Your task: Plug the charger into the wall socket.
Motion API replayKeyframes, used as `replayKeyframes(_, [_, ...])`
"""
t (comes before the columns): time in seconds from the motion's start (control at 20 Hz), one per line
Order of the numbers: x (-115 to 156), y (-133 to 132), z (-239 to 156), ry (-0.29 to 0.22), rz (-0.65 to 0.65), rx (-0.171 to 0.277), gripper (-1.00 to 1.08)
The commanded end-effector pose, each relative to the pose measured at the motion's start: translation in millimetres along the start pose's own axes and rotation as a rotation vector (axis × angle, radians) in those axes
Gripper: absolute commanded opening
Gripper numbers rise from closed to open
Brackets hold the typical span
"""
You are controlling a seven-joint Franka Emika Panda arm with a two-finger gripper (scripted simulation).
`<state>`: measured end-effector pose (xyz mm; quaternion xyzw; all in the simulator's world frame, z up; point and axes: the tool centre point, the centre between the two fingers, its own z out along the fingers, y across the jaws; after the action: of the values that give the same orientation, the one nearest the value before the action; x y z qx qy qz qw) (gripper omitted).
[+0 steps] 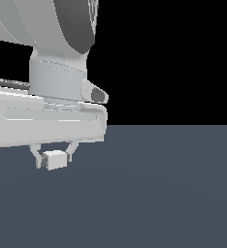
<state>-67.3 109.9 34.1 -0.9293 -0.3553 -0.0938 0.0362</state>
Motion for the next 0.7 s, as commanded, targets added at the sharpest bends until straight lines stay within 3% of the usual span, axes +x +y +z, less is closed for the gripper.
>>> replayKeyframes(0.0, [4,7,-8,0.002,0.063,-0.012,-1.00])
replayKeyframes(0.65, [13,49,-52,0.003,0.408,-0.082,-1.00])
